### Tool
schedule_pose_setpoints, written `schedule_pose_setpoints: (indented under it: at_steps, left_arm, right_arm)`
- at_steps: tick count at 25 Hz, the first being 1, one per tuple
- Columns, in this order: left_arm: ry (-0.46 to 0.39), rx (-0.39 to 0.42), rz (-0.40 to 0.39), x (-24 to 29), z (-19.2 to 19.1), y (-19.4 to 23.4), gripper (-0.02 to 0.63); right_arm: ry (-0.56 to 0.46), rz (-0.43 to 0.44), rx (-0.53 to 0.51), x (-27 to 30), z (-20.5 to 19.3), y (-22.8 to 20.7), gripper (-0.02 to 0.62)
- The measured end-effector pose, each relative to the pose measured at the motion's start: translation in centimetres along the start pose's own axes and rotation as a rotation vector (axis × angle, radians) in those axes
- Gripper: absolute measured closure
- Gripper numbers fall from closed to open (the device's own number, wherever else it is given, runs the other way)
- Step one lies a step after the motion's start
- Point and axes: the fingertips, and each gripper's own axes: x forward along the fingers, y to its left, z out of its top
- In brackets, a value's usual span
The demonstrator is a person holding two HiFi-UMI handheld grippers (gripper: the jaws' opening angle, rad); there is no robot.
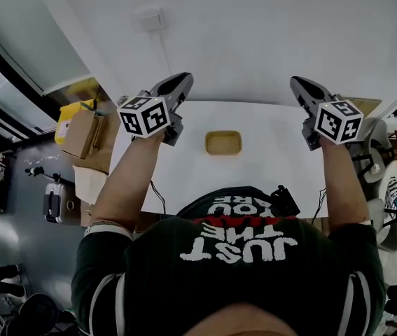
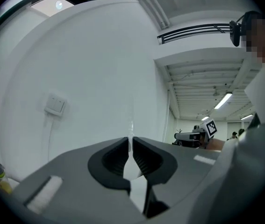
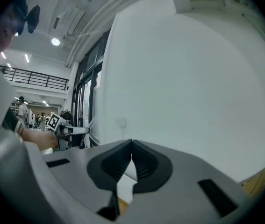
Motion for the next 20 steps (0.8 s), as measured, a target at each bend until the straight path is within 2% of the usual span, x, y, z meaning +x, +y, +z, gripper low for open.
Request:
schedule_pose_setpoints:
  at_steps: [6,20]
  left_arm:
    - [-0.024,0.031,-0.013,-0.1,1.5,-0.8,0.571]
    - [-0.011,0.045,-0.016,0.3,1.2,-1.3,0.571]
  right_arm:
    - [-0.017,-0.005,-0.012,-0.3,0.8,0.2,0.589]
    - [-0.006,0.004,-0.009,0.1,0.2,0.4,0.589]
